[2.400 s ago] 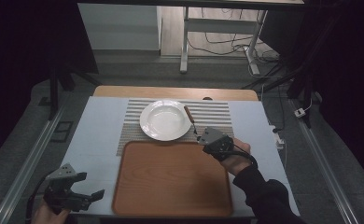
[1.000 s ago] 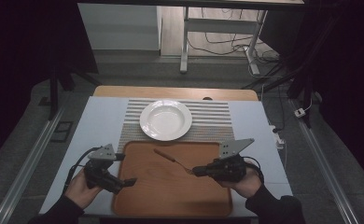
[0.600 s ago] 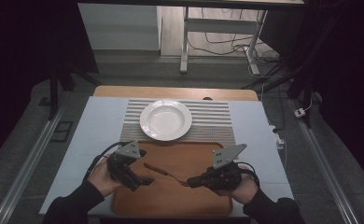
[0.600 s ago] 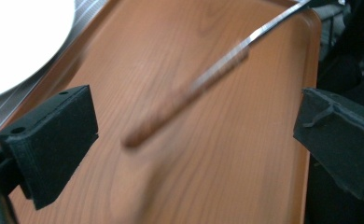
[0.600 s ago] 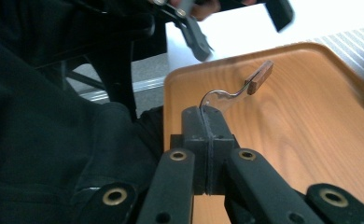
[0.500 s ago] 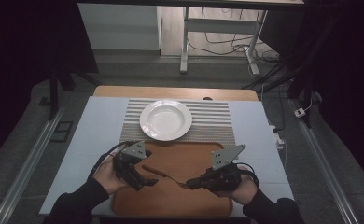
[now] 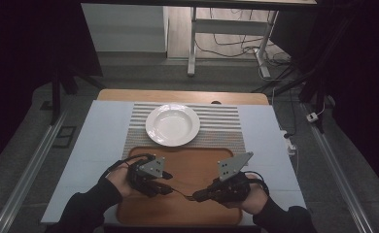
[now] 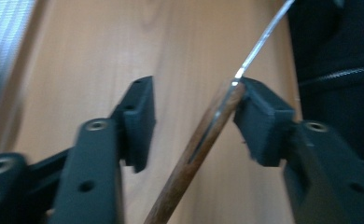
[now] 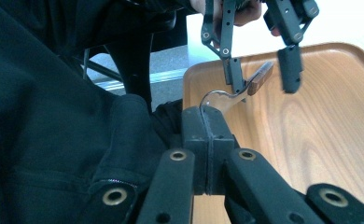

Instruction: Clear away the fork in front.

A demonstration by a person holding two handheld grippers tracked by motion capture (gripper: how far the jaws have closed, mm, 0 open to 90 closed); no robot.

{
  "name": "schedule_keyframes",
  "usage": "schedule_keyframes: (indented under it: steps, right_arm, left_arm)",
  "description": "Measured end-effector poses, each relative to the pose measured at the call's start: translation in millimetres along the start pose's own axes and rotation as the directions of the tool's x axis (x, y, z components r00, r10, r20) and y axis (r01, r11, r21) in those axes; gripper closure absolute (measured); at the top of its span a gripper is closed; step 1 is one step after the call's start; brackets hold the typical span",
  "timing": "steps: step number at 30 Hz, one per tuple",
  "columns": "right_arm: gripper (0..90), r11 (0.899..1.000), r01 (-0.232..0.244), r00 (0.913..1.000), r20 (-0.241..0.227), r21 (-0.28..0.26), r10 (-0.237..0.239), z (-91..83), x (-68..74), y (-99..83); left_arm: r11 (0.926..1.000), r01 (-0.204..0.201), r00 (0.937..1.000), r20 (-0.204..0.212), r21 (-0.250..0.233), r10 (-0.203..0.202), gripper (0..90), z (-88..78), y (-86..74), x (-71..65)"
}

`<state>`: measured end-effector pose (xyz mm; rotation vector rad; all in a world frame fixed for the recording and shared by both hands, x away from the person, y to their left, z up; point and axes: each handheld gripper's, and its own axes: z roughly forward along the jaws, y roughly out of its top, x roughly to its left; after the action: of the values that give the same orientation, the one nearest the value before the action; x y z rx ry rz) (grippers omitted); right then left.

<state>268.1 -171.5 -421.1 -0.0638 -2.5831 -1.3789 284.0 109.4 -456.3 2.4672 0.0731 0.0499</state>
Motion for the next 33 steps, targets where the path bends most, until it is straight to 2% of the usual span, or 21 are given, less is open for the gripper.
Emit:
schedule_keyframes:
  steps: [2,5,7,9,12,13,14,16,19,22,25,26,27,30,33]
  right_arm:
    - [90.0,1.000,0.006,1.0000,-0.003,0.004,-0.006,0.3,0.2,0.1]
    - [90.0,1.000,0.008,0.9999,-0.007,0.015,-0.008,0.9,0.1,0.1]
    - [90.0,1.000,0.006,0.9997,-0.022,0.018,-0.006,1.3,-0.5,-0.3]
    - [90.0,1.000,0.008,0.9993,-0.036,0.023,-0.007,2.1,-0.5,-0.9]
    - [89.1,1.000,0.013,0.9985,-0.054,0.021,-0.012,2.0,-1.6,-2.4]
    - [88.3,1.000,0.011,0.9987,-0.049,0.018,-0.010,1.5,-2.2,-3.0]
    - [87.4,1.000,0.006,0.9988,-0.048,0.012,-0.005,0.9,-3.1,-3.8]
    - [85.4,1.000,-0.007,0.9992,-0.040,0.000,0.007,-0.6,-5.1,-5.2]
    - [82.4,1.000,-0.020,0.9997,-0.012,-0.006,0.020,-1.3,-7.7,-7.3]
    - [71.7,0.998,-0.046,0.9983,0.033,-0.041,0.048,-2.7,-10.5,-9.9]
    - [62.1,0.994,-0.077,0.9927,0.088,-0.072,0.083,-6.6,-13.6,-13.2]
    - [59.3,0.993,-0.088,0.9898,0.105,-0.082,0.096,-7.8,-14.3,-14.3]
    - [56.4,0.992,-0.094,0.9862,0.129,-0.084,0.104,-9.2,-14.5,-15.3]
    - [48.9,0.994,-0.093,0.9691,0.224,-0.056,0.103,-11.0,-13.2,-17.9]
    - [41.1,0.994,-0.105,0.9452,0.307,-0.036,0.111,-11.6,-9.7,-21.8]
  left_arm:
    - [0.9999,-0.010,0.9998,0.020,0.003,0.010,57.3,0.9,0.1,-1.8]
    - [0.9988,-0.047,0.9980,0.042,0.013,0.046,68.9,2.4,1.0,-4.9]
    - [0.9970,-0.074,0.9956,0.058,0.022,0.073,71.4,3.3,1.9,-7.0]
    - [0.9948,-0.099,0.9923,0.077,0.025,0.097,73.0,4.1,2.3,-8.6]
    - [0.9885,-0.146,0.9829,0.118,0.037,0.141,76.2,5.3,2.8,-10.7]
    - [0.9885,-0.146,0.9829,0.118,0.037,0.141,77.4,5.3,2.8,-10.7]
    - [0.9840,-0.172,0.9764,0.139,0.044,0.165,78.5,6.4,3.0,-12.5]
    - [0.9844,-0.170,0.9755,0.150,0.047,0.161,79.7,7.3,2.8,-13.5]
    - [0.9894,-0.134,0.9815,0.145,0.055,0.125,79.8,7.4,1.3,-12.4]
    - [0.9961,-0.064,0.9892,0.136,0.061,0.055,79.8,6.4,-2.5,-9.5]
    - [0.9975,0.025,0.9923,0.120,0.065,-0.033,79.8,4.1,-6.9,-6.6]
    - [0.9975,0.025,0.9923,0.120,0.065,-0.033,79.8,4.1,-6.9,-6.6]
    - [0.9929,0.094,0.9894,0.104,0.073,-0.101,79.8,3.2,-9.6,-4.7]
    - [0.9804,0.178,0.9799,0.076,0.084,-0.184,79.7,2.7,-14.0,-2.6]
    - [0.9660,0.241,0.9684,0.044,0.094,-0.246,79.7,1.4,-18.2,-1.0]
